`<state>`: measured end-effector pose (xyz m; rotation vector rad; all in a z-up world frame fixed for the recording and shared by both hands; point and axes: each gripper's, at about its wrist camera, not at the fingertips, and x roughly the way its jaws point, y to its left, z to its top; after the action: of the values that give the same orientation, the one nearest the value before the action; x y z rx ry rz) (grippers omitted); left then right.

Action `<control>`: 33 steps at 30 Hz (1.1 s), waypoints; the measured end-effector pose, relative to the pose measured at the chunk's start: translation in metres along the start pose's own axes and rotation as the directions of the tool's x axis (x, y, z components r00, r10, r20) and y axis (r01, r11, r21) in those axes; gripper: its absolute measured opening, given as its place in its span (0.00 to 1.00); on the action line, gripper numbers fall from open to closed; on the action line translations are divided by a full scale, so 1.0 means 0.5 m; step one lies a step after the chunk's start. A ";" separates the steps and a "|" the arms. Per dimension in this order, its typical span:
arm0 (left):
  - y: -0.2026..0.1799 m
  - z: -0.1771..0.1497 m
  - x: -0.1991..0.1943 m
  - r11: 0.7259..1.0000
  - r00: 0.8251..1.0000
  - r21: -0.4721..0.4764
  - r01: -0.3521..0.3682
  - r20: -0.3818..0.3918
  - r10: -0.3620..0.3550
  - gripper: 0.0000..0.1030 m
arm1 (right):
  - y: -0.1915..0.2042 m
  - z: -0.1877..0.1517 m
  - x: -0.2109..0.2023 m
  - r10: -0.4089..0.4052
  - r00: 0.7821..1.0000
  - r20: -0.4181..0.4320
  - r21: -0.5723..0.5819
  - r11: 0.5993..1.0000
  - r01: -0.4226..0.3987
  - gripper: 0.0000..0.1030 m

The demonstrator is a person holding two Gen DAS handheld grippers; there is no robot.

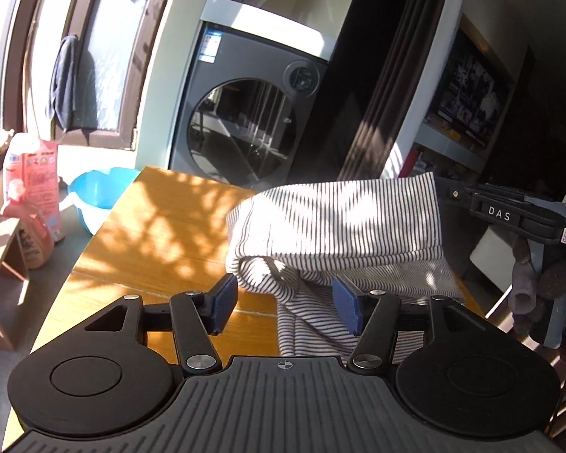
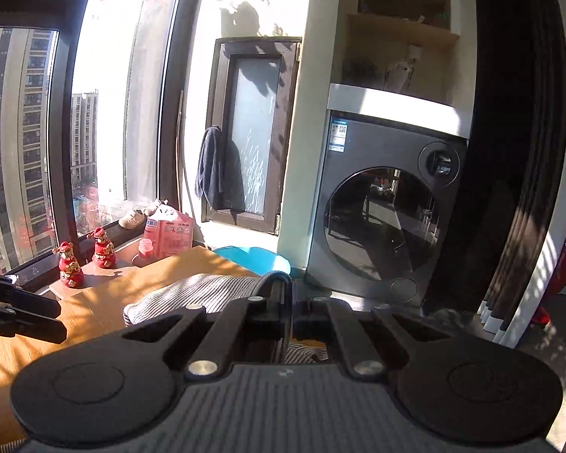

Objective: Fold clothes

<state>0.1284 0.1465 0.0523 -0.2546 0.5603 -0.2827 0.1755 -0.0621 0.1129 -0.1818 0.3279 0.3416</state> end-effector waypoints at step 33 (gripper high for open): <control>-0.122 -0.132 0.152 0.988 0.964 0.056 0.142 -0.236 -0.125 1.00 | -0.268 -0.181 -0.001 -0.006 0.973 -0.231 0.510 0.851 0.126 0.52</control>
<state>0.1417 0.0541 -0.0192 -0.1899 0.7635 -0.4666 0.1974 -0.2071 0.0448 0.3100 0.6236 0.1518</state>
